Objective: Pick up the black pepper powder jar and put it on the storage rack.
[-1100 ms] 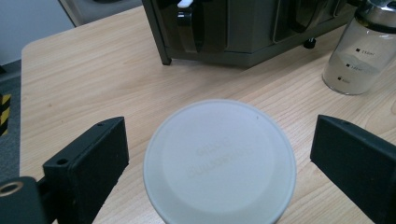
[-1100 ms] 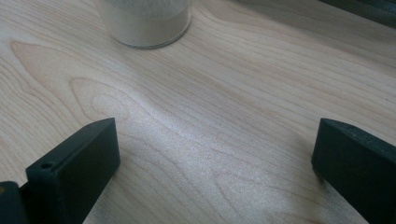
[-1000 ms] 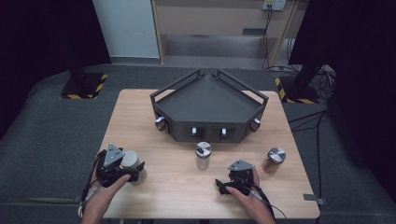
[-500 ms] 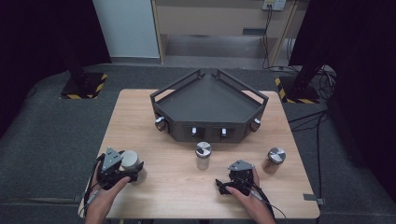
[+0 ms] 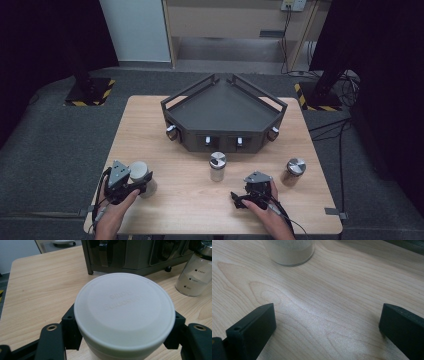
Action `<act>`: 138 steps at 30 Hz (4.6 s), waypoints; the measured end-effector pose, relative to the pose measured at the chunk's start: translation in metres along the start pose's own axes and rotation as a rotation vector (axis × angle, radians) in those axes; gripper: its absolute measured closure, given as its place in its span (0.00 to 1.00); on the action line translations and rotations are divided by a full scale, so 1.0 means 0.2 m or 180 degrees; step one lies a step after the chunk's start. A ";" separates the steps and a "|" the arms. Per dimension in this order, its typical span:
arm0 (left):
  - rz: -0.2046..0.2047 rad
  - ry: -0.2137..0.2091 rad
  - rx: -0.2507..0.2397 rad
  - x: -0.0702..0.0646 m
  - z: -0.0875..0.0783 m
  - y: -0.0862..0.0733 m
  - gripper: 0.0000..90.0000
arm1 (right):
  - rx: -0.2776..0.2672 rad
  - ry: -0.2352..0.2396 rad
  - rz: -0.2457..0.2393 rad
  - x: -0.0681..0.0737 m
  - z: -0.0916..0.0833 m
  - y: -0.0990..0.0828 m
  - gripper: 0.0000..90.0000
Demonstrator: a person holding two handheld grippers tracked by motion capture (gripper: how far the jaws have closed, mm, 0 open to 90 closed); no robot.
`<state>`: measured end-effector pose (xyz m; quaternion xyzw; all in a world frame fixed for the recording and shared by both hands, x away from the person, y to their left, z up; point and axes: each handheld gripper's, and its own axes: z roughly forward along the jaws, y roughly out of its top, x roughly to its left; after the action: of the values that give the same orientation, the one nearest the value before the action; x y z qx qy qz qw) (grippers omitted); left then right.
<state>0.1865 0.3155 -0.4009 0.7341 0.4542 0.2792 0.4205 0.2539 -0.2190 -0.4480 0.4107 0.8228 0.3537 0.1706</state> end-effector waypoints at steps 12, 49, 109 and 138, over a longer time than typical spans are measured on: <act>0.0093 -0.0156 -0.0070 0.03 -0.03 0.02 0.36 | 0.0000 -0.0001 0.0001 0.00 0.00 0.00 0.01; 0.0483 -0.0799 -0.0119 0.20 0.11 0.26 0.36 | 0.0001 -0.0001 0.0002 0.00 0.00 0.00 0.01; 0.0740 -0.1309 -0.0312 0.29 0.22 0.92 0.36 | 0.0000 0.0000 0.0005 0.00 0.00 0.00 0.01; 0.0715 -0.1425 -0.0409 0.31 0.42 1.17 0.36 | -0.0002 0.0002 -0.0003 0.00 0.00 0.00 0.01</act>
<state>0.3815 0.2862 -0.2362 0.7953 0.2467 0.1831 0.5227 0.2541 -0.2192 -0.4481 0.4101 0.8230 0.3541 0.1707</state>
